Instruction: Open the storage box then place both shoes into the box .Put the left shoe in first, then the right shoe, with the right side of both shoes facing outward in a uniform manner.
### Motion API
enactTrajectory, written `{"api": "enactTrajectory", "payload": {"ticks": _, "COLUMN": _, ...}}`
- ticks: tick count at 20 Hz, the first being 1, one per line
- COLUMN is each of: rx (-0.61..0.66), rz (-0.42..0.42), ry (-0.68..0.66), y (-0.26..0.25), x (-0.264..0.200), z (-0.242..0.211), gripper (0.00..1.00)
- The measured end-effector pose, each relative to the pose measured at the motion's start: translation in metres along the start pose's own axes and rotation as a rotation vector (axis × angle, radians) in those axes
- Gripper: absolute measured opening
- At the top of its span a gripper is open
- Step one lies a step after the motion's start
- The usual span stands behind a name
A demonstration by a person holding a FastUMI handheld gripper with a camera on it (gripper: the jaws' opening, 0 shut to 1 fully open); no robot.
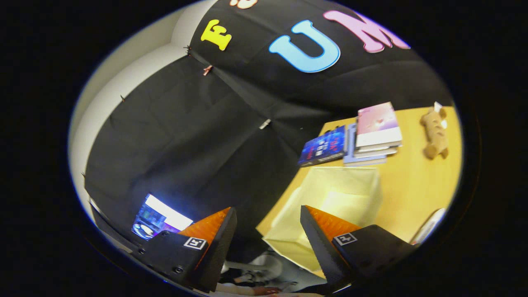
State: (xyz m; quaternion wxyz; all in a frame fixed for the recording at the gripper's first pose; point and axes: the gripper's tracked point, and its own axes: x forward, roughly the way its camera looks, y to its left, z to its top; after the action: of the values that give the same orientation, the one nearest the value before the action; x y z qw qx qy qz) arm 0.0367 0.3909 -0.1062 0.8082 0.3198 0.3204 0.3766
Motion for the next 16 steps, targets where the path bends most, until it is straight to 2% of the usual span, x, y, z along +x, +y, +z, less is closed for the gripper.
{"api": "enactTrajectory", "payload": {"ticks": 4, "rx": -0.044, "rz": -0.274, "ry": 0.001, "y": -0.078, "x": -0.059, "z": -0.032, "gripper": 0.96}}
{"api": "enactTrajectory", "payload": {"ticks": 7, "rx": -0.084, "rz": -0.496, "ry": 0.051, "y": -0.149, "x": -0.104, "z": -0.067, "gripper": 0.96}}
{"api": "enactTrajectory", "payload": {"ticks": 9, "rx": -0.067, "rz": -0.59, "ry": 0.091, "y": -0.183, "x": -0.134, "z": -0.093, "gripper": 0.95}}
{"api": "enactTrajectory", "payload": {"ticks": 14, "rx": -0.036, "rz": -0.763, "ry": 0.16, "y": -0.247, "x": -0.172, "z": -0.14, "gripper": 0.76}}
{"api": "enactTrajectory", "payload": {"ticks": 16, "rx": -0.056, "rz": -0.81, "ry": 0.187, "y": -0.267, "x": -0.177, "z": -0.151, "gripper": 0.72}}
